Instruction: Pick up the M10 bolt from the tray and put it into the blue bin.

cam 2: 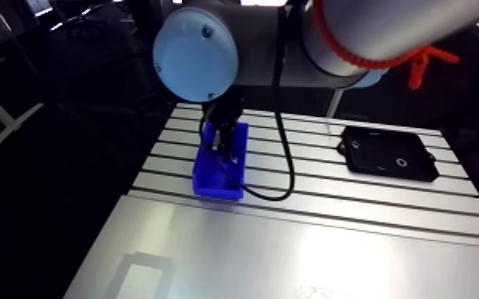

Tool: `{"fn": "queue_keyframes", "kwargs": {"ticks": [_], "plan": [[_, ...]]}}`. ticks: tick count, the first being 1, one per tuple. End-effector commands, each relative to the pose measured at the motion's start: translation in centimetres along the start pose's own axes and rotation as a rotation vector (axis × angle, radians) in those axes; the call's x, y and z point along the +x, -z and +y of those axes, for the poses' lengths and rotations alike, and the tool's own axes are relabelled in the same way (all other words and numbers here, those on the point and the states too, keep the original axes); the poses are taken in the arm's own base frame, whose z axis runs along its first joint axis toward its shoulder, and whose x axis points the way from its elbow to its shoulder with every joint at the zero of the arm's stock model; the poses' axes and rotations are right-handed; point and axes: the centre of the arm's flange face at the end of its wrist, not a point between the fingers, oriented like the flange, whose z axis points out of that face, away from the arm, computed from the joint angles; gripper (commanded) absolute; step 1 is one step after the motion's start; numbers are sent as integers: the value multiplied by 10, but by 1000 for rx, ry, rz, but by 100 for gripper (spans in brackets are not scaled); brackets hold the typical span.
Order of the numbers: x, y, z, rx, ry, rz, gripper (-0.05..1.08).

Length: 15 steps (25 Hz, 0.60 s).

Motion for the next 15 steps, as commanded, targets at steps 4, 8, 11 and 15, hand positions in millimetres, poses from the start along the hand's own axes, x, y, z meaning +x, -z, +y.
{"fn": "queue_keyframes", "kwargs": {"ticks": [4, 8, 11, 15], "plan": [[0, -25, 1, 8, -17, -32, 102], [0, -25, 1, 8, -17, -32, 100], [1, -25, 1, 8, -15, -32, 23], [0, -24, 1, 6, -11, -36, 1]]}}
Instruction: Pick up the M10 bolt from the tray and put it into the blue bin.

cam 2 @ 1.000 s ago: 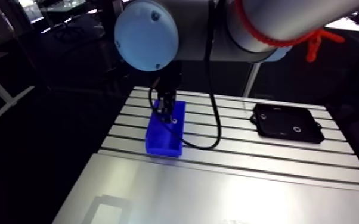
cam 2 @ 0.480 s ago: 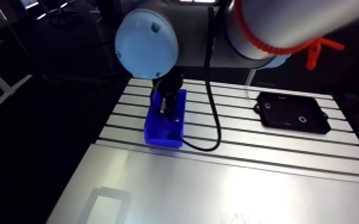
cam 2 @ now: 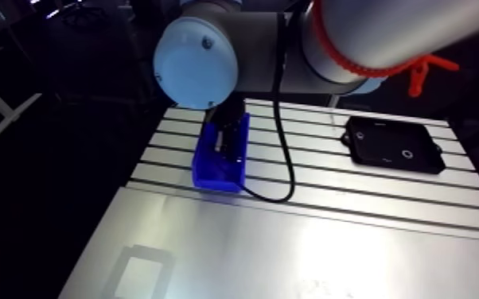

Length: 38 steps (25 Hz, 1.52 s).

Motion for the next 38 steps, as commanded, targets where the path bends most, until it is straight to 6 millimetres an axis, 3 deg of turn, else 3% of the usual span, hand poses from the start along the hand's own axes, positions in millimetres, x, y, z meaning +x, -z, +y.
{"fn": "queue_keyframes", "kwargs": {"ticks": [1, 8, 15, 23, 27, 32, 38], "plan": [[0, 2, 0, -1, 5, 1, 1], [4, 39, -1, 16, 4, 19, 1], [3, 107, 2, 15, -43, 48, 1], [-7, 192, 12, 109, -367, 42, 1], [-28, 218, 25, 128, -570, 35, 1], [-73, 251, 52, 128, -923, 51, 1], [-107, 279, 64, 116, -1219, 60, 1]]}}
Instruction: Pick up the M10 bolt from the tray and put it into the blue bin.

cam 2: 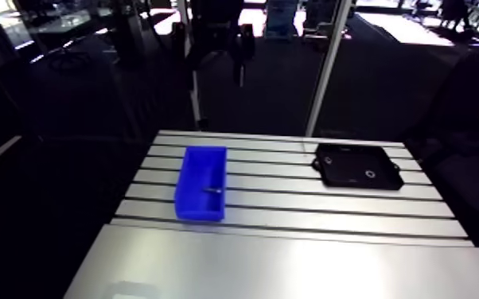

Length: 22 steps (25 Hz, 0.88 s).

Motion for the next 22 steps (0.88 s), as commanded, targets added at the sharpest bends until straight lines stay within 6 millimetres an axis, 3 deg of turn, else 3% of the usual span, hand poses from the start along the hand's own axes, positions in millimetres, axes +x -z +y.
{"fn": "queue_keyframes", "kwargs": {"ticks": [1, 11, 15, 19, 22], "plan": [[-25, 58, 48, -6, -459, 55, 1], [-53, 93, 63, -10, -596, 85, 1], [-62, 104, 55, -18, -605, 103, 1], [-73, 127, 45, -41, -604, 144, 1], [-75, 130, 43, -45, -609, 149, 1]]}}
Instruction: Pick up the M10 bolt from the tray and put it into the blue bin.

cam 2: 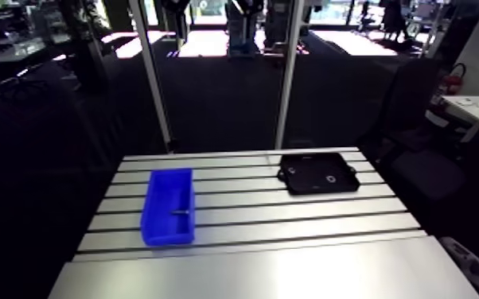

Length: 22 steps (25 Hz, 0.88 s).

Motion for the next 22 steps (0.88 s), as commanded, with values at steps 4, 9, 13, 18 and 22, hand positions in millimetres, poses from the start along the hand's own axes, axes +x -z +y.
{"fn": "queue_keyframes", "kwargs": {"ticks": [4, 9, 13, 18, 22], "plan": [[-10, 17, -1, -10, -9, 30, 1], [-11, 17, -1, -10, -9, 31, 1], [-11, 14, -1, -11, -9, 28, 1], [-14, 13, -1, -11, -9, 26, 1], [-14, 13, -1, -13, -9, 26, 1]]}}
